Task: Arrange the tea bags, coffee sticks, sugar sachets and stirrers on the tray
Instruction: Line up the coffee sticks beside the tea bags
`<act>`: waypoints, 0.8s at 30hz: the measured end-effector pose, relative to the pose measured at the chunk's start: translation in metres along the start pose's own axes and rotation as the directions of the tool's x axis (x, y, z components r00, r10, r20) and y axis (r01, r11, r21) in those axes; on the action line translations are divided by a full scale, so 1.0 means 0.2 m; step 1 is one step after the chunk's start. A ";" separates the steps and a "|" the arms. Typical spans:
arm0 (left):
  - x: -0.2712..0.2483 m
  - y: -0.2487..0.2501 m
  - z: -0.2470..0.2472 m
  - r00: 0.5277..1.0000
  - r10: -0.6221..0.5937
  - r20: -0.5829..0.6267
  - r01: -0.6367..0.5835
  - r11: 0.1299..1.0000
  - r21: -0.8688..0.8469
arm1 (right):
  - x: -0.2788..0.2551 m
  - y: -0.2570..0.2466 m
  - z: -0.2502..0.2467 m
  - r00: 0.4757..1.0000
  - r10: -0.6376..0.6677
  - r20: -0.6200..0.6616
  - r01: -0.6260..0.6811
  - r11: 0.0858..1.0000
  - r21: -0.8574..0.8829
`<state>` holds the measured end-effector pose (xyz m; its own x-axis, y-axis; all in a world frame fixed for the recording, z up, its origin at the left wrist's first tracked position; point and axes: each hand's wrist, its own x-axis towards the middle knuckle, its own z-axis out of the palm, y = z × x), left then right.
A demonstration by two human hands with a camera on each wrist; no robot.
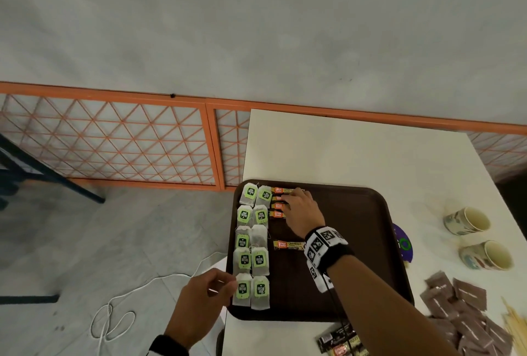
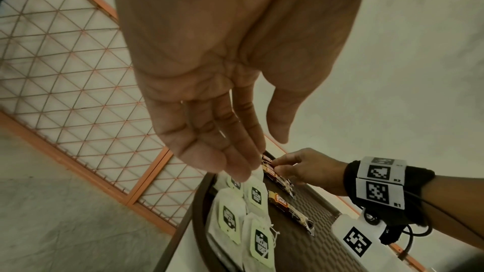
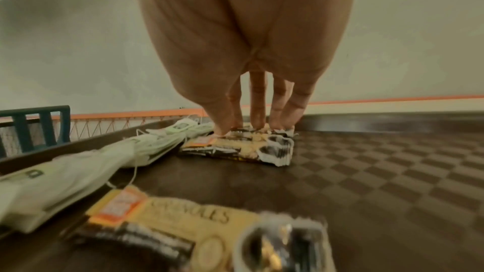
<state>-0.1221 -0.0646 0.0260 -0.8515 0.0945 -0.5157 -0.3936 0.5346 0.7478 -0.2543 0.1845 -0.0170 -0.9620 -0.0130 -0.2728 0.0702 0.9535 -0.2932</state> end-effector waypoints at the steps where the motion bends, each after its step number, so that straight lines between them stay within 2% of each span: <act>1: 0.00 -0.01 -0.01 1.000 -0.006 0.005 0.006 1.000 0.001 | 0.00 0.00 0.01 1.000 -0.006 0.005 0.006 1.000 -0.002; 10: -0.01 -0.01 -0.01 0.997 -0.006 0.076 0.003 0.999 0.037 | -0.05 0.00 0.00 0.991 -0.102 -0.088 0.104 0.994 0.017; 13: -0.01 -0.01 -0.01 0.996 0.015 0.085 -0.019 0.998 0.057 | -0.13 0.00 -0.06 0.986 -0.048 -0.158 0.065 0.993 0.104; 15: -0.01 -0.02 -0.01 0.997 0.002 0.079 -0.005 0.999 0.037 | -0.24 0.01 -0.05 0.998 -0.049 -0.047 0.054 0.991 0.123; 17: 0.00 -0.02 0.01 0.995 -0.011 0.095 0.009 0.999 0.031 | -0.36 0.02 -0.02 0.990 -0.085 0.113 0.074 0.992 0.100; 18: 0.00 -0.02 0.02 0.994 -0.015 0.107 0.012 0.999 0.032 | -0.40 0.03 0.01 0.985 -0.094 0.145 0.081 0.992 0.095; 24: 0.01 -0.01 0.05 0.991 -0.025 0.132 0.021 0.999 0.029 | -0.34 0.08 0.10 0.996 -0.082 0.022 0.077 0.983 0.168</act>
<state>-0.1201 -0.0566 0.0193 -0.7882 0.1913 -0.5849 -0.4016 0.5603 0.7244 -0.1821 0.1940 -0.0215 -0.9584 -0.0976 -0.2681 0.0393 0.8856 -0.4627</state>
